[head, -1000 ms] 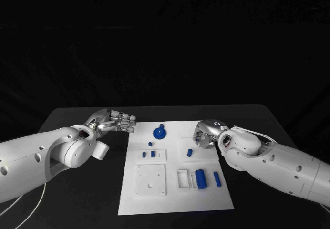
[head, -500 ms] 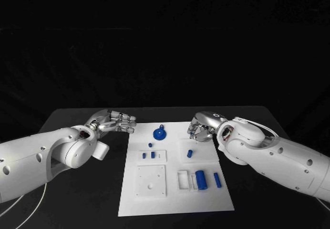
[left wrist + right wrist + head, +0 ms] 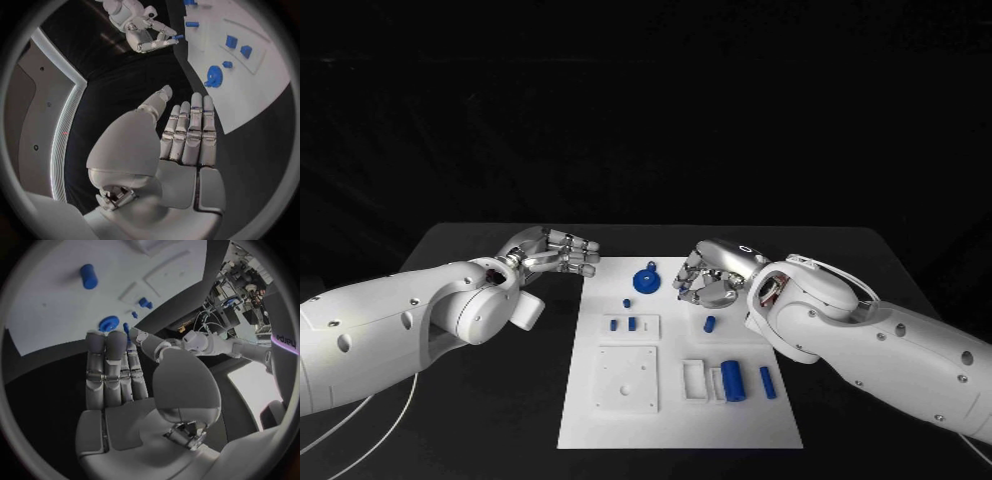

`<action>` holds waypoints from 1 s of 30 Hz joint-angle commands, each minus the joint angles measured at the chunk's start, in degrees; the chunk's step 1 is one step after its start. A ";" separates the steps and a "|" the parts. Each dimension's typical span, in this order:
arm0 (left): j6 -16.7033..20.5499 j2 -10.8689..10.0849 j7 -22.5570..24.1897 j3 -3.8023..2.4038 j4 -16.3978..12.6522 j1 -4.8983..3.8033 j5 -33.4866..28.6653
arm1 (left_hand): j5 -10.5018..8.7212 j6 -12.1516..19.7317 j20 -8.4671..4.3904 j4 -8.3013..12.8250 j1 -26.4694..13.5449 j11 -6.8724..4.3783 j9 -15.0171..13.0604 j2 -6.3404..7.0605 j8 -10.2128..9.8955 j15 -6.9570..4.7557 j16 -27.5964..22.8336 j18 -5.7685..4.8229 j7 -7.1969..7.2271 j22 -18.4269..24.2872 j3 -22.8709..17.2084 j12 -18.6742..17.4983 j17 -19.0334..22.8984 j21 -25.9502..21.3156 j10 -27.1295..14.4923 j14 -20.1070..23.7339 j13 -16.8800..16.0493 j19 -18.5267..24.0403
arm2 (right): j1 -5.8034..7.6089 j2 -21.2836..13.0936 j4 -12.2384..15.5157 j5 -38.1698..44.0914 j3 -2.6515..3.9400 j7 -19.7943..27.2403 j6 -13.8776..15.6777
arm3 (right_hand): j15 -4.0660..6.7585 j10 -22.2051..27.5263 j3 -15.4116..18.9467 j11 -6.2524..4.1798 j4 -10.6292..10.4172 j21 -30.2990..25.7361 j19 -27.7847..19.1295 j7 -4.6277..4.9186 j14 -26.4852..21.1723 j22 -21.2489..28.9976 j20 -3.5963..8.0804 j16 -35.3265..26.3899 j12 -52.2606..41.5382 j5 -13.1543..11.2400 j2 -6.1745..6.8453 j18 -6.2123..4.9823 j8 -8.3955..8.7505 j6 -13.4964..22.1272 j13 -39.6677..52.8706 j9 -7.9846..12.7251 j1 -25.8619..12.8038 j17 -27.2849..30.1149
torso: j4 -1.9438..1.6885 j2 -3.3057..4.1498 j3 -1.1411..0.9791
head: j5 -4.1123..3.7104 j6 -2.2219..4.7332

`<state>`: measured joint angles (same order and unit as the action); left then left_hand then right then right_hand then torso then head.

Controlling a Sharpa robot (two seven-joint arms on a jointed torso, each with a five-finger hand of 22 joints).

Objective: Assemble the parts on the task board

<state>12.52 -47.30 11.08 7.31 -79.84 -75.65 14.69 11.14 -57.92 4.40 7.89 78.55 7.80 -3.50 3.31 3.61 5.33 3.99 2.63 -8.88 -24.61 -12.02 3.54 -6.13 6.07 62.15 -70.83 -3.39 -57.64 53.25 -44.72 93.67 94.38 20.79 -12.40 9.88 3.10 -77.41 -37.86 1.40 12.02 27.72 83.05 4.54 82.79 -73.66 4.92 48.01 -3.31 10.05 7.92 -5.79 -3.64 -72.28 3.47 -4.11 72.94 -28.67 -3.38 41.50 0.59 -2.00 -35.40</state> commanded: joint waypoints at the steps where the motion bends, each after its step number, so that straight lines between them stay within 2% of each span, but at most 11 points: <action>1: 0.80 0.46 1.58 -0.06 0.14 -0.06 -0.37 | -0.04 0.23 -0.26 0.03 -0.01 0.01 -0.08 -0.75 0.13 -0.13 -0.17 0.14 0.07 -0.09 0.38 -0.17 -0.10 0.22 -0.15 -0.33 0.02 -0.10 | -0.66 0.75 1.05 -1.22 -0.38 3.01 2.41 | 0.58 -0.45 0.45 0.10 0.02 -0.25 0.51 0.07 -0.02 -0.20 -0.05 0.16 -0.11 0.39 -0.71 -0.94 -0.02 -0.29 0.07 -0.03 0.33 -0.11 | 0.01 -0.02 0.03 | 1.69 -0.59; 2: 0.90 0.51 1.64 -0.06 0.17 -0.06 -0.39 | -0.04 0.23 -0.26 0.03 -0.01 0.01 -0.08 -0.75 0.13 -0.13 -0.17 0.14 0.07 -0.09 0.38 -0.17 -0.10 0.22 -0.15 -0.33 0.02 -0.10 | -0.75 0.85 1.13 -0.99 -0.47 3.08 2.47 | 0.58 -0.45 0.45 0.10 0.02 -0.25 0.51 0.07 -0.02 -0.20 -0.05 0.16 -0.11 0.39 -0.71 -0.94 -0.02 -0.29 0.07 -0.03 0.33 -0.11 | 0.04 -0.01 -0.01 | 1.80 -0.60; 6: 1.69 1.01 2.08 -0.06 0.42 -0.06 -0.53 | -0.04 0.23 -0.26 0.03 -0.01 0.01 -0.08 -0.75 0.13 -0.13 -0.17 0.14 0.07 -0.09 0.38 -0.17 -0.10 0.22 -0.15 -0.33 0.02 -0.10 | -1.50 1.97 1.54 2.61 -1.65 3.05 2.92 | 0.53 -0.43 0.56 0.11 0.09 -0.69 0.61 0.08 -0.02 -0.66 -0.10 0.15 -0.10 0.43 -0.77 -0.90 -0.02 -0.30 0.06 -0.04 0.34 -0.10 | 0.01 -0.03 0.00 | 2.95 -0.98; 8: 2.00 1.27 2.25 -0.05 0.51 -0.06 -0.56 | -0.04 0.23 -0.26 0.03 -0.01 0.01 -0.08 -0.75 0.13 -0.13 -0.17 0.14 0.07 -0.09 0.38 -0.17 -0.10 0.22 -0.15 -0.33 0.02 -0.10 | -1.92 2.65 1.55 4.78 -2.50 2.71 3.20 | 0.45 -0.56 0.35 0.08 0.19 -0.98 0.72 0.04 0.03 -1.27 -0.16 0.12 -0.10 0.25 -0.69 -0.81 -0.03 -0.41 0.06 -0.05 0.29 -0.05 | 0.11 0.04 -0.05 | 3.73 -1.26; 12: 2.88 1.81 2.50 -0.06 0.71 -0.06 -0.62 | 0.01 0.17 -0.28 0.00 -0.04 -0.02 -0.09 -0.84 0.13 -0.15 -0.19 0.12 0.08 -0.13 0.25 -0.17 -0.11 0.28 -0.04 -0.34 0.03 -0.04 | -2.57 3.76 1.42 7.91 -4.35 2.20 3.60 | 0.45 -0.59 -0.01 0.07 0.21 -1.20 0.84 0.04 -0.03 -1.77 -0.14 0.08 -0.11 0.27 -0.54 -0.80 -0.05 -0.45 0.07 -0.04 0.25 0.03 | 0.02 0.08 -0.08 | 4.75 -1.74; 15: 3.26 2.25 2.58 -0.06 1.01 -0.06 -0.78 | 0.04 0.13 -0.31 -0.04 -0.06 -0.05 -0.09 -0.89 0.14 -0.18 -0.16 0.13 0.10 -0.16 0.16 -0.18 -0.12 0.34 0.04 -0.42 0.03 -0.04 | -3.02 4.35 1.42 9.52 -5.56 1.92 3.73 | 0.47 -0.66 -0.04 0.06 0.22 -1.31 0.90 0.00 0.04 -1.99 -0.14 0.15 -0.11 0.22 -0.51 -0.80 -0.04 -0.54 0.06 -0.05 0.27 0.03 | -0.01 0.03 -0.11 | 5.10 -1.95; 17: 3.34 2.54 2.62 -0.06 1.21 -0.06 -0.86 | 0.03 0.15 -0.32 -0.12 -0.16 -0.05 -0.08 -0.89 0.12 -0.19 -0.18 0.12 0.10 -0.21 0.11 -0.19 -0.13 0.41 0.06 -0.43 0.04 -0.05 | -3.50 4.60 1.58 10.49 -6.14 1.71 3.81 | 0.45 -0.67 -0.11 0.07 0.22 -1.38 0.95 0.00 0.06 -2.16 -0.16 0.18 -0.10 0.21 -0.47 -0.78 -0.03 -0.54 0.06 -0.05 0.25 0.04 | 0.00 0.02 -0.11 | 5.13 -2.00; 19: 3.37 2.78 2.66 -0.06 1.38 -0.06 -0.91 | 0.03 0.15 -0.32 -0.12 -0.16 -0.05 -0.08 -0.89 0.12 -0.19 -0.18 0.12 0.10 -0.21 0.11 -0.19 -0.13 0.41 0.06 -0.43 0.04 -0.05 | -4.17 4.81 1.75 11.32 -6.54 1.53 3.92 | 0.43 -0.71 -0.22 0.07 0.22 -1.38 1.00 0.00 0.05 -2.29 -0.17 0.20 -0.09 0.13 -0.46 -0.76 -0.02 -0.57 0.06 -0.05 0.25 0.05 | 0.15 0.05 -0.11 | 5.54 -2.16; 22: 3.36 2.95 2.70 -0.06 1.50 -0.07 -0.94 | 0.03 0.15 -0.32 -0.12 -0.16 -0.05 -0.08 -0.89 0.12 -0.19 -0.18 0.12 0.10 -0.21 0.11 -0.19 -0.13 0.41 0.06 -0.43 0.04 -0.05 | -4.78 5.09 1.78 12.25 -6.78 1.41 4.13 | 0.43 -0.71 -0.22 0.07 0.22 -1.38 1.00 0.00 0.05 -2.29 -0.17 0.20 -0.09 0.13 -0.46 -0.76 -0.02 -0.57 0.06 -0.05 0.25 0.05 | 0.33 0.10 -0.17 | 6.01 -2.33; 25: 3.22 3.13 2.69 -0.06 1.66 -0.07 -0.96 | 0.03 0.15 -0.32 -0.12 -0.16 -0.05 -0.08 -0.89 0.12 -0.19 -0.18 0.12 0.10 -0.21 0.11 -0.19 -0.13 0.41 0.06 -0.43 0.04 -0.05 | -5.44 5.39 1.77 13.50 -6.95 1.25 4.49 | 0.49 -0.82 -0.31 0.02 0.27 -1.56 1.10 -0.05 0.06 -2.61 -0.13 0.26 -0.11 0.15 -0.34 -0.73 -0.05 -0.68 0.07 -0.07 0.25 0.09 | 0.29 0.15 -0.22 | 6.30 -2.41; 30: 2.94 3.33 2.68 -0.06 1.75 -0.07 -0.97 | -0.04 0.21 -0.32 -0.23 -0.20 -0.05 -0.08 -0.86 0.12 -0.19 -0.18 0.10 0.08 -0.25 -0.01 -0.18 -0.14 0.49 0.06 -0.43 0.03 0.04 | -6.38 5.84 1.64 14.68 -7.11 1.12 4.85 | 0.49 -0.87 -0.41 0.01 0.26 -1.63 1.14 -0.06 0.05 -2.73 -0.12 0.27 -0.10 0.04 -0.29 -0.70 -0.02 -0.71 0.06 -0.06 0.22 0.10 | 0.06 0.08 -0.10 | 6.75 -2.71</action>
<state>15.29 -44.10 12.81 7.32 -78.06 -75.65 14.23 11.14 -57.92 4.39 7.88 78.55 7.80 -3.50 2.86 3.61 5.12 3.99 2.63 -8.88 -24.77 -12.02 3.54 -6.23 6.29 62.15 -71.04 -3.39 -57.64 47.00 -38.97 95.28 105.99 13.68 -11.04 13.98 3.27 -77.61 -38.06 1.61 12.32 26.36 83.63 4.52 82.62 -74.93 4.70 48.00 -3.27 10.21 7.70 -5.60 -3.63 -72.72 3.46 -4.12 73.17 -28.62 -3.20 41.59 0.44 4.53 -37.96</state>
